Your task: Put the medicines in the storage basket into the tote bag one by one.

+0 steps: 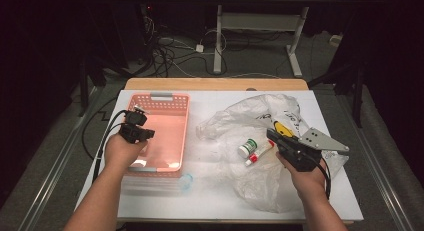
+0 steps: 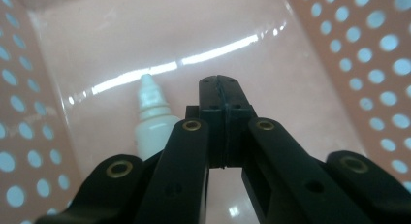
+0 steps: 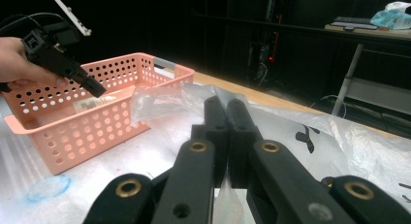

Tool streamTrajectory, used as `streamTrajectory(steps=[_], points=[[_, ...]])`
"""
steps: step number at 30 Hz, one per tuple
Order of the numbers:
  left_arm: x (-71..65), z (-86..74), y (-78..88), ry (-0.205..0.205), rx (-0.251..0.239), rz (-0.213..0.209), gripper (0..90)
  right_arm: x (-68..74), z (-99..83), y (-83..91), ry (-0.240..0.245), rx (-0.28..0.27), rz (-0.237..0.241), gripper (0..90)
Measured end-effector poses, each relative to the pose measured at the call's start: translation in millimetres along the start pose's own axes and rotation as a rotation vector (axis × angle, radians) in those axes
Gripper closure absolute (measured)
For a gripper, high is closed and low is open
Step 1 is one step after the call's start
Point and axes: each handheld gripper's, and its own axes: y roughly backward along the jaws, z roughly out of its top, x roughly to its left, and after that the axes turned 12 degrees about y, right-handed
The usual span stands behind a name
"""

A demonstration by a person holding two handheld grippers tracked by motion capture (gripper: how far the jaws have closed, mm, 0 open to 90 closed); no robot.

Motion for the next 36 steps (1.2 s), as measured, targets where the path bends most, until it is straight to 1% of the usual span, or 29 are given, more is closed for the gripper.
streamTrajectory(steps=[1, 2, 3, 4, 5, 6, 7, 8, 9, 11, 12, 14, 18, 20, 21, 24, 27, 29, 33, 36], points=[[0.8, 0.4, 0.1, 0.002, -0.003, -0.006, 76.7, 0.0, 0.1, 0.0, 0.001, -0.001, 0.000, 90.0], [1.4, 0.2, 0.0, 0.005, -0.007, -0.009, 68.4, 0.2, 0.2, 0.1, -0.003, -0.001, 0.000, 90.0], [2.2, 0.3, -0.2, 0.009, 0.007, -0.009, 62.8, 0.2, 0.3, 0.1, -0.004, -0.001, 0.000, 90.0], [3.3, 0.6, -1.1, 0.017, 0.028, -0.004, 62.1, 0.1, 0.3, 0.1, -0.003, -0.001, -0.001, 90.0], [4.0, 1.2, -2.8, 0.028, 0.055, 0.006, 55.0, 0.1, 0.2, 0.0, -0.003, -0.001, -0.001, 90.0], [5.1, 1.7, -5.2, 0.038, 0.086, 0.006, 49.5, -0.1, 0.1, -0.1, -0.001, 0.000, 0.000, 90.0], [6.1, 2.3, -7.9, 0.043, 0.124, 0.005, 47.3, 0.1, 0.1, -0.3, -0.002, 0.000, 0.001, 90.0], [6.6, 2.4, -10.5, 0.047, 0.149, 0.023, 43.2, 0.5, 0.1, -0.6, 0.000, 0.000, 0.000, 90.0], [7.2, 2.7, -12.0, 0.044, 0.165, 0.038, 42.8, 0.8, 0.2, -0.7, 0.002, 0.001, 0.001, 90.0], [8.2, 3.4, -14.1, 0.058, 0.175, 0.031, 43.1, 1.2, 0.3, -0.8, 0.002, 0.002, 0.002, 90.0], [7.4, 3.7, -15.6, 0.057, 0.179, 0.042, 42.6, 1.2, 0.2, -0.9, 0.002, 0.002, 0.001, 90.0], [6.1, 4.3, -19.9, 0.057, 0.198, 0.052, 41.1, 1.1, -0.2, -0.9, -0.001, 0.004, 0.001, 90.0], [7.1, 5.4, -29.4, 0.075, 0.245, 0.032, 41.5, 0.6, -0.2, -0.6, -0.003, 0.001, -0.001, 90.0], [6.6, 5.5, -33.4, 0.085, 0.264, 0.022, 45.3, 0.3, -0.4, -0.6, -0.004, 0.001, 0.000, 90.0], [6.4, 5.6, -34.8, 0.089, 0.268, 0.026, 45.8, 0.2, -0.5, -0.6, -0.004, 0.001, -0.001, 90.0], [3.8, 5.3, -35.9, 0.072, 0.255, 0.051, 49.4, 0.3, -0.6, -0.7, -0.005, 0.001, 0.000, 90.0], [0.4, 4.6, -36.7, 0.049, 0.254, 0.071, 49.8, 0.3, -0.5, -0.7, -0.005, 0.001, 0.001, 90.0], [-0.1, 4.4, -36.8, 0.039, 0.251, 0.067, 55.0, 0.4, -0.4, -0.7, -0.003, 0.000, 0.002, 90.0], [-3.1, 4.0, -37.4, 0.016, 0.247, 0.072, 57.0, 0.7, -0.3, -0.6, -0.002, 0.002, 0.001, 90.0], [-4.7, 4.0, -37.5, 0.012, 0.247, 0.058, 57.7, 0.5, -0.3, -0.4, -0.003, 0.002, 0.002, 90.0]])
